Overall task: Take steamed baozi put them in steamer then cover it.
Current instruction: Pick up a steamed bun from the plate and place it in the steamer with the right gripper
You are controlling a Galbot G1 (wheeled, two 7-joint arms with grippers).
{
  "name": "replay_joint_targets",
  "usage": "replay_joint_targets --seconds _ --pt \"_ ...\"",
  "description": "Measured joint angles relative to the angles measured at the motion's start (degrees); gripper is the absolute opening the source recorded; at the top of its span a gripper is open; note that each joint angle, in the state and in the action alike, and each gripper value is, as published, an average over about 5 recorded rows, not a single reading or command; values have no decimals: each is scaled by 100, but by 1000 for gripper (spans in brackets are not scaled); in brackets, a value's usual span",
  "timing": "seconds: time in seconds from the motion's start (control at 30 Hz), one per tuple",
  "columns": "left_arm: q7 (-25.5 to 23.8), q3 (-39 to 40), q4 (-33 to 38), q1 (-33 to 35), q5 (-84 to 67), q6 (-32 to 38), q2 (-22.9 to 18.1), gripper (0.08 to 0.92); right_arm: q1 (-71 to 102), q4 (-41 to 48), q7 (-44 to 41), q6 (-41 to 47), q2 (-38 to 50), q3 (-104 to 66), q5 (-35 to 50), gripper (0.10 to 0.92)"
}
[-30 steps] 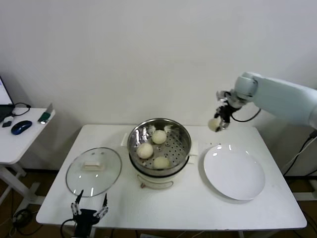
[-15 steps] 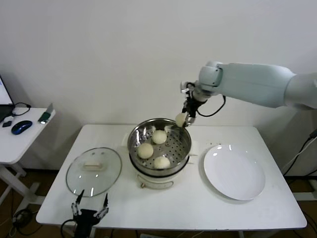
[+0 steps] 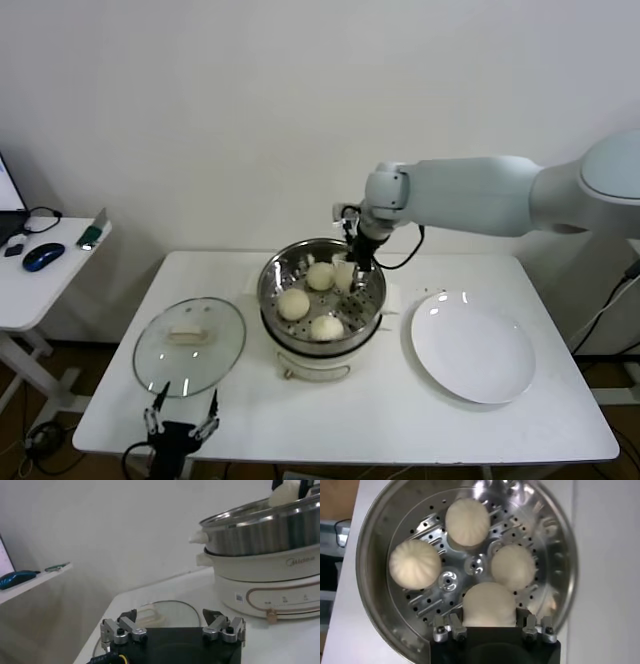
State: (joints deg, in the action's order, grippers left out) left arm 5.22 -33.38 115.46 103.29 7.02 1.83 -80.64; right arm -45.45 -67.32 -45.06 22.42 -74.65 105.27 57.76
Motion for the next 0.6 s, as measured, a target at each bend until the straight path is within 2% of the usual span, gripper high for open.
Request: replay_joint_targets --seconds 0.4,0.6 --pt "-5 -8 -94 -88 -14 0 34 823 200 -36 19 18 4 83 -188 690" --pt "-9 13 -98 -111 -9 -10 42 823 203 -31 14 42 44 59 -196 805"
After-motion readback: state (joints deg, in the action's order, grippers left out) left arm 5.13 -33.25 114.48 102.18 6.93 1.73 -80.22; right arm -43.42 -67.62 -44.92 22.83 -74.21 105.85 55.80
